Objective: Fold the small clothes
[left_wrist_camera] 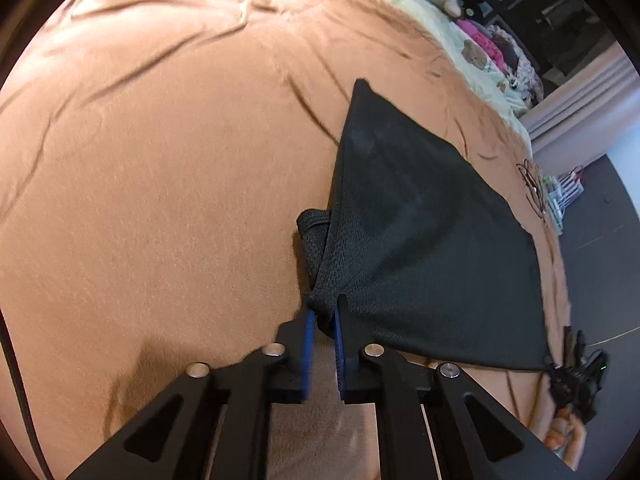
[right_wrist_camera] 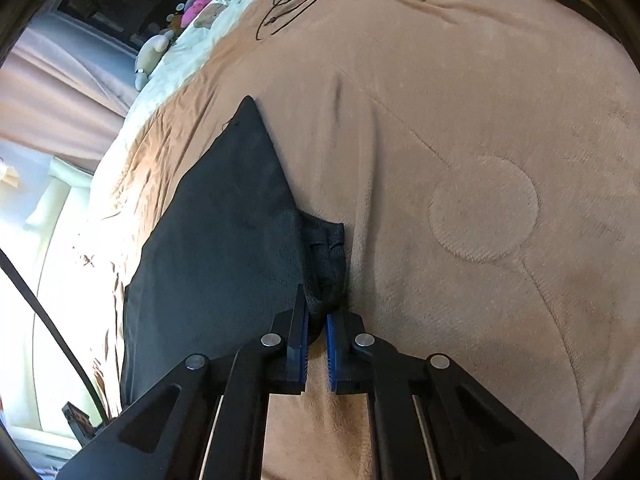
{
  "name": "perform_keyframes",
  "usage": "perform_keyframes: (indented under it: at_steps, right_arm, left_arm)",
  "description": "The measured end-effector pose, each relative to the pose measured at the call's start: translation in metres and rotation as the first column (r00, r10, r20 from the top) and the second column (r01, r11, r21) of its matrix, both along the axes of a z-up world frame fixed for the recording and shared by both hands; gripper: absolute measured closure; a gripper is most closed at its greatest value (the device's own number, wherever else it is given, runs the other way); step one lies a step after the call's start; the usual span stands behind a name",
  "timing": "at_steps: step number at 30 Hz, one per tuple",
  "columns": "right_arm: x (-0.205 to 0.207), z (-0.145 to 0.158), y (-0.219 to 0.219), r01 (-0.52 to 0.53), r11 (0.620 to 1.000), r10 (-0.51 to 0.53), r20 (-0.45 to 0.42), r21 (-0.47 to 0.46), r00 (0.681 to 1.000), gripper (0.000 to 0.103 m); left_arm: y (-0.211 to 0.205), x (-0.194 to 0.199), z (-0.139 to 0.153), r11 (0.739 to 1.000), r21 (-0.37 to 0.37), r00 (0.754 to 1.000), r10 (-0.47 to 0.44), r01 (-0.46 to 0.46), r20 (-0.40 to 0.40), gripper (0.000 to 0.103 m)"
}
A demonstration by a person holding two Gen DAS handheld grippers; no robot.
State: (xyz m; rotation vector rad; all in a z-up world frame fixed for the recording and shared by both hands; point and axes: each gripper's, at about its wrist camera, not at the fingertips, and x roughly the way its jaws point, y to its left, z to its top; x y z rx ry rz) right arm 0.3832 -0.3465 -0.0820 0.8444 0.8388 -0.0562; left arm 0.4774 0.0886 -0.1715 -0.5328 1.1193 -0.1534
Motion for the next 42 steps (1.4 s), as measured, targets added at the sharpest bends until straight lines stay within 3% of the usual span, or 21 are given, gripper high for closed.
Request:
perform_keyframes:
  at_steps: [3,4,5,9,13,18,19,22,24,25,28,42]
  right_arm:
    - [0.001,-0.005,0.007,-0.032,0.999,0.032,-0.009,0.022,0.999,0.099]
    - [-0.001,-0.007,0.006,-0.043,0.999,0.043,-0.010,0.030,0.999,0.098]
    - [0.001,-0.007,0.007,-0.049,0.998,0.050,-0.013,0.040,0.999,0.098]
    - [-0.001,-0.008,-0.010,-0.029,0.991,0.030,-0.006,0.128,1.000,0.094]
    - [-0.003,-0.012,-0.014,-0.055,0.987,0.052,0.025,0.153,0.998,0.078]
    - [0.005,-0.019,-0.016,-0.060,0.986,0.053,0.051,0.158,0.997,0.074]
    - [0.006,-0.022,-0.017,-0.059,0.985,0.049,0.061,0.163,0.997,0.074]
    - [0.005,-0.029,-0.022,-0.050,0.983,0.034,0.093,0.177,0.995,0.074]
    - [0.005,-0.032,-0.021,-0.050,0.983,0.031,0.106,0.177,0.994,0.078]
    - [0.003,-0.032,-0.021,-0.049,0.986,0.032,0.104,0.160,0.994,0.086]
    - [-0.002,-0.026,-0.015,-0.048,0.995,0.040,0.085,0.089,0.996,0.097]
    - [-0.035,0.005,0.005,-0.080,0.997,0.077,0.117,0.016,0.990,0.100]
  left_arm:
    - [0.006,-0.002,-0.005,0.998,-0.064,1.000,0.003,-0.004,-0.015,0.072]
    - [0.007,-0.003,-0.006,0.997,-0.080,1.000,0.006,-0.007,-0.015,0.053]
    - [0.009,-0.005,-0.007,0.995,-0.098,1.000,0.012,-0.013,-0.012,0.041]
    - [0.009,-0.006,-0.009,0.988,-0.151,0.999,0.030,-0.031,-0.012,0.039]
    - [0.007,0.001,-0.011,0.983,-0.179,0.999,0.045,-0.044,-0.004,0.039]
    - [-0.001,0.012,-0.013,0.988,-0.149,0.999,0.048,-0.046,0.010,0.039]
    - [-0.004,0.013,-0.011,0.991,-0.127,0.999,0.045,-0.042,0.019,0.041]
    - [-0.005,0.017,-0.008,0.997,-0.066,0.999,0.041,-0.039,0.021,0.061]
    - [0.000,0.019,-0.011,0.993,-0.110,0.999,0.051,-0.051,-0.002,0.078]
    - [0.002,0.019,-0.012,0.991,-0.129,0.999,0.044,-0.046,-0.013,0.090]
    - [0.001,0.018,-0.005,0.997,-0.078,1.000,0.026,-0.026,0.002,0.094]
    - [0.018,-0.016,0.030,0.999,-0.045,0.998,0.000,0.003,0.067,0.095]
